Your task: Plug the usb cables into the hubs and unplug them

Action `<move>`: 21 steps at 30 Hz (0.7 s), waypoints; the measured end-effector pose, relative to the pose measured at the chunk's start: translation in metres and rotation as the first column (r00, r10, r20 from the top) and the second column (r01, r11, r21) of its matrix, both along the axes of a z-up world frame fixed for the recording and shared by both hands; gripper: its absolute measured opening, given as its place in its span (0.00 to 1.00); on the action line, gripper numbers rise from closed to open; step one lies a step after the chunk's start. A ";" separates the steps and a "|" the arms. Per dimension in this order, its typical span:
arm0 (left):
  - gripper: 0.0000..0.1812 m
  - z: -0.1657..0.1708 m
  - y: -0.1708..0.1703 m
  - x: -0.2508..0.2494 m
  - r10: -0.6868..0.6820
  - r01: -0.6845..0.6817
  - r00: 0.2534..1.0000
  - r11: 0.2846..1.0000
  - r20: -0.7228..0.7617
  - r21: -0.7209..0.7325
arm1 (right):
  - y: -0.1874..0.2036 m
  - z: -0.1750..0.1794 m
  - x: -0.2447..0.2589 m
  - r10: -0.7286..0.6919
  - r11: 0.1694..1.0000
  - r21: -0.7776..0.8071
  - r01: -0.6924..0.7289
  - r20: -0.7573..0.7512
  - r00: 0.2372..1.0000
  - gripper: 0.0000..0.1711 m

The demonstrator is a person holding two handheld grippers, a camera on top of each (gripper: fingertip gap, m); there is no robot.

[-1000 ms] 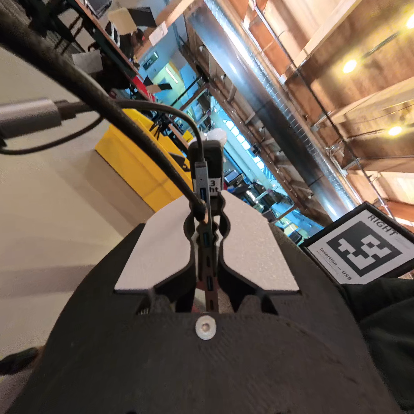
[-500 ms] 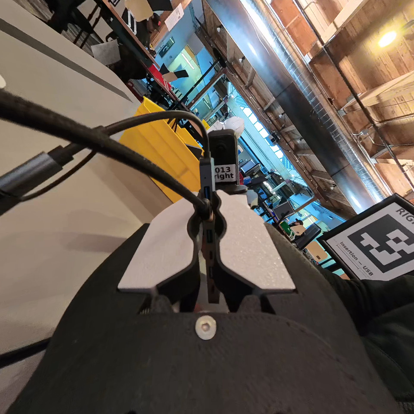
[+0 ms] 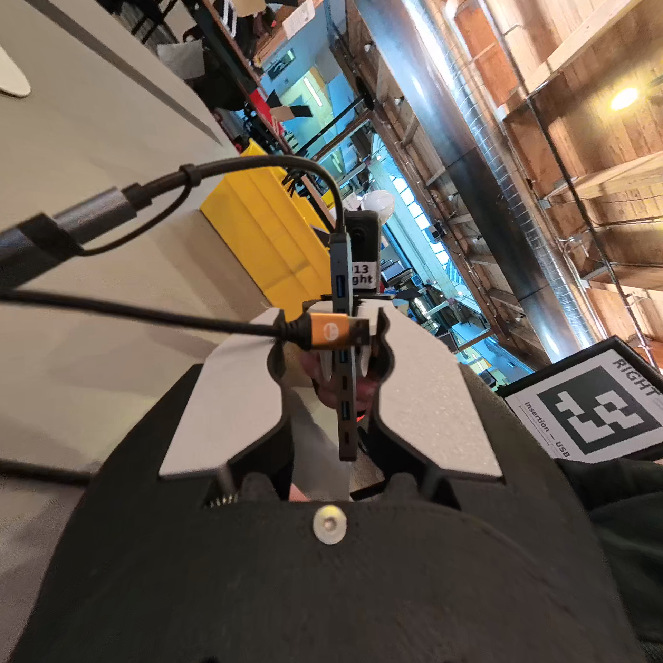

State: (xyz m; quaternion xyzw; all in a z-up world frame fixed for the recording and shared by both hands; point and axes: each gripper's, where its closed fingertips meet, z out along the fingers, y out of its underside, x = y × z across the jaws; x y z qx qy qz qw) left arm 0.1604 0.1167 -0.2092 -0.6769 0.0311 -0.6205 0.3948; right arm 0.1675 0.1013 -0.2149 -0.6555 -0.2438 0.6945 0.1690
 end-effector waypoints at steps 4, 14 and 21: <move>0.32 -0.021 0.001 -0.010 0.046 -0.057 0.991 0.995 -0.128 -0.078 | 0.003 -0.007 0.001 -0.017 1.000 -0.005 0.017 0.037 0.999 0.06; 0.22 -0.045 -0.014 -0.035 0.148 -0.185 0.971 0.964 -0.187 -0.194 | 0.003 -0.008 0.003 -0.011 1.000 -0.005 0.011 0.054 0.999 0.06; 0.04 -0.044 -0.015 -0.010 0.063 -0.115 0.929 0.986 -0.364 -0.123 | 0.005 -0.010 0.005 -0.023 1.000 0.001 0.023 0.074 0.997 0.06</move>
